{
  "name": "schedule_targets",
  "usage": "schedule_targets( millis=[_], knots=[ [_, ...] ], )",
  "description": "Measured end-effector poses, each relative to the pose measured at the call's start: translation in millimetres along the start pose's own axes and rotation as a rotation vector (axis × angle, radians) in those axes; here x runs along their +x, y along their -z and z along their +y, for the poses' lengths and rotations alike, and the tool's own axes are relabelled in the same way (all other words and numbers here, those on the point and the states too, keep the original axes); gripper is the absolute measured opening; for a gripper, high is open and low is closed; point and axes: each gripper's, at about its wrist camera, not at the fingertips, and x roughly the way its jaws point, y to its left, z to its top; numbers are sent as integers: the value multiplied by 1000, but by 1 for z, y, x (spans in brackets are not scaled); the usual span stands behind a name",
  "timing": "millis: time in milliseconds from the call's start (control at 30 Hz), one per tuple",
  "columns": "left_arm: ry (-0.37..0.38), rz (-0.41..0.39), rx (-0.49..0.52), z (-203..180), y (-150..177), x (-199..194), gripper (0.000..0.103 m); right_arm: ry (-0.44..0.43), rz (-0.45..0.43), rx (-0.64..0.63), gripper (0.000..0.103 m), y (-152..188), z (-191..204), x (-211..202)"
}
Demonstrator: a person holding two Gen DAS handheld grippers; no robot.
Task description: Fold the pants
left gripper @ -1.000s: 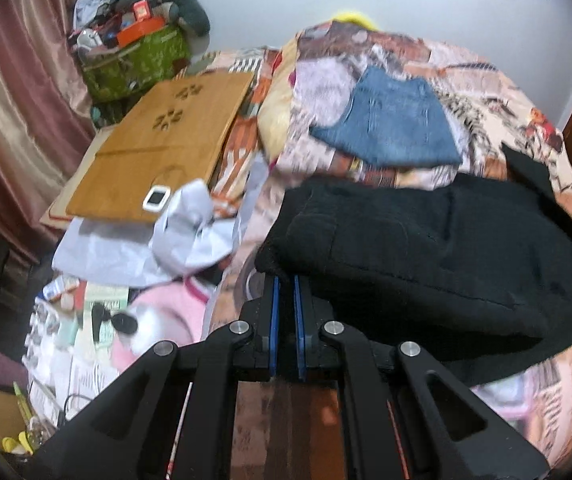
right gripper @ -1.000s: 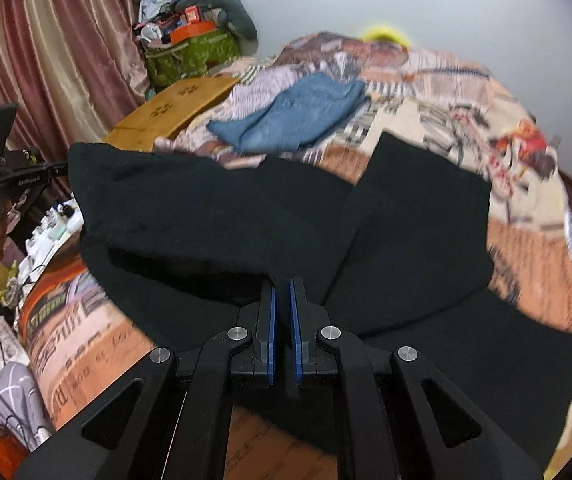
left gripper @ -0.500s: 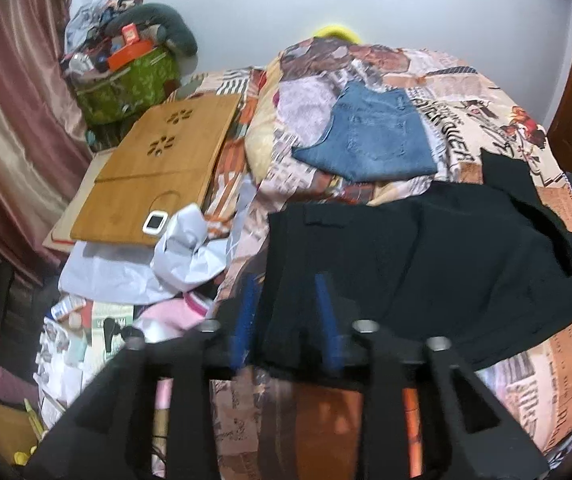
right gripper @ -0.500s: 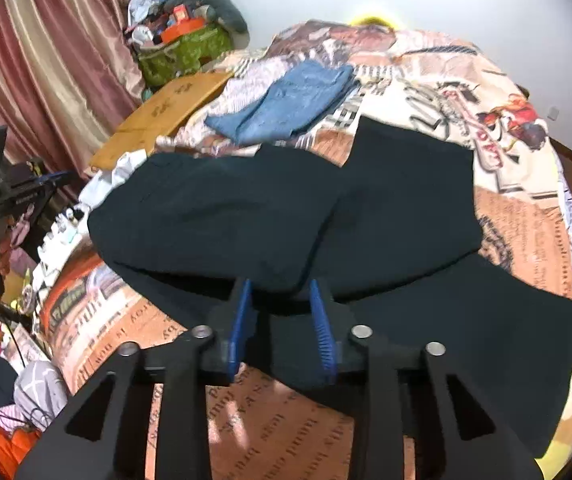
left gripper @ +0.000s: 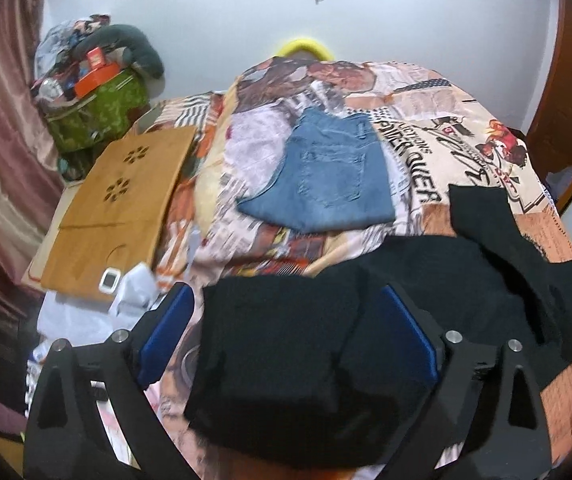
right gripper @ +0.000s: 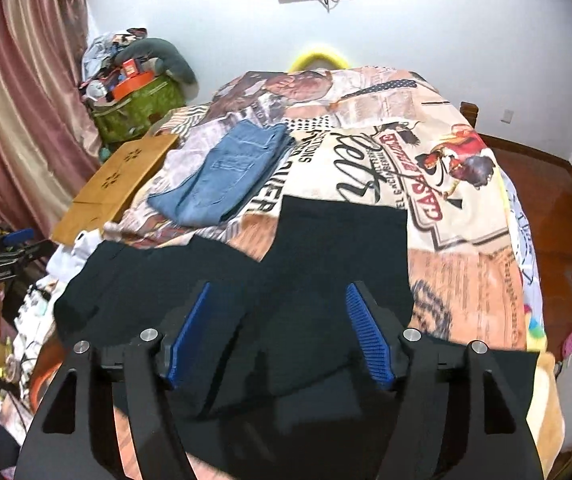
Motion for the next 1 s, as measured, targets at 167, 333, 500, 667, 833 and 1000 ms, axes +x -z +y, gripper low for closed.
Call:
schedule_targets(
  millis=[167, 333, 500, 667, 833, 1000],
  knots=[
    [29, 7, 42, -24, -24, 27, 98, 2, 38, -2, 65, -20, -9, 38],
    [60, 48, 66, -44, -37, 63, 98, -13, 79, -2, 65, -36, -15, 78],
    [65, 103, 83, -59, -44, 104, 98, -14, 133, -9, 65, -50, -18, 127],
    [55, 141, 79, -61, -45, 134, 98, -20, 182, 5, 65, -64, -27, 172],
    [82, 188, 62, -61, -42, 155, 98, -61, 238, 52, 65, -66, -34, 205],
    [78, 212, 74, -66, -35, 165, 98, -28, 208, 53, 52, -61, -37, 208]
  ],
)
